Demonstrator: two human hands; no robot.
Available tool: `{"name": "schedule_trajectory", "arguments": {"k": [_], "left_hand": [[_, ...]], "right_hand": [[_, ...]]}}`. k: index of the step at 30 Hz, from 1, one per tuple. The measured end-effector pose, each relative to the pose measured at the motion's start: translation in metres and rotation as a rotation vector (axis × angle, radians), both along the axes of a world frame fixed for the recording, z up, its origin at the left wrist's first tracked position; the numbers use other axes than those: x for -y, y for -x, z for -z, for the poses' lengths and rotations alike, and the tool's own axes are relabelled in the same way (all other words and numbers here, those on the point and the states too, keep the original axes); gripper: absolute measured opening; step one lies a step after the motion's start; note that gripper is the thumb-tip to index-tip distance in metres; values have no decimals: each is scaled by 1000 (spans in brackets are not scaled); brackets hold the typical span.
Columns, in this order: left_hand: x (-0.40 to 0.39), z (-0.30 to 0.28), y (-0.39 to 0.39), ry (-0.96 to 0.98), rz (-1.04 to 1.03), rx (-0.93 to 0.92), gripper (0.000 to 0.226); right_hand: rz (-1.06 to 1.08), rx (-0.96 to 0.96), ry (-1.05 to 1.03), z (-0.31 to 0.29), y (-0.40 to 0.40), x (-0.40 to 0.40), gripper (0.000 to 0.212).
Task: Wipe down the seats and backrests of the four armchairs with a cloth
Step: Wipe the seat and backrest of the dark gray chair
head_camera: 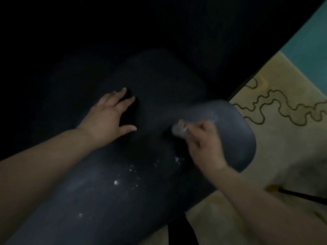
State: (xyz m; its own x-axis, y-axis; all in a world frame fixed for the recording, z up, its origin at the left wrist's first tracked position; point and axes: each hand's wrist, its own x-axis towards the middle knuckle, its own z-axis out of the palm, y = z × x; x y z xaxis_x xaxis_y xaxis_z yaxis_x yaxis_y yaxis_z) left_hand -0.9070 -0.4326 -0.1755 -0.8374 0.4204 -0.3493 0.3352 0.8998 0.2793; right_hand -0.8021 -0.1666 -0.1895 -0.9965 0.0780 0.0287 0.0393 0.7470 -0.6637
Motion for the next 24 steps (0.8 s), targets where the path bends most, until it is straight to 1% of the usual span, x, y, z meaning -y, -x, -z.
{"name": "schedule_trajectory", "arguments": {"k": [1,3,4,6,9,11,12,14,16,17,18,19,21,22,24], "left_hand": [[7,-2,-1,5,2,-2,92],[22,-3,-4,10,20,-1,92],[28,-3,-7,27,45,7,92],[40,-3,-11,68,82,29,92],[49,-4,-18,72,112,46,90],[51,-5,-22,79,148,38,87],[53,-6,-26,87,167,35,86],[58,-6,-32,88,183,18,82],[65,-4,-39,91,186,-6,79],[69,-2,-42,94,185,-16,78],[73,0,-44,94,180,-23,77],[75,2,-46,89,173,-30,76],[76,4,-52,71,159,-54,74],[76,6,-55,61,147,-60,72],[74,6,-58,45,109,-59,71]], "right_hand": [[85,4,-27,1,6,-4,19],[231,52,-13,5,4,-3,22],[264,65,5,6,-4,5,23],[240,54,18,7,-29,33,26],[186,10,65,11,-68,76,28],[189,3,92,7,-77,88,31],[222,-14,91,4,-76,86,31],[368,-40,57,0,-65,74,28],[530,10,74,0,-53,62,26],[562,27,92,2,-50,63,29],[560,48,96,4,-49,69,32],[514,64,65,6,-52,79,35],[366,51,42,10,-63,110,34],[319,40,62,12,-69,126,30],[305,18,199,16,-84,155,18]]}}
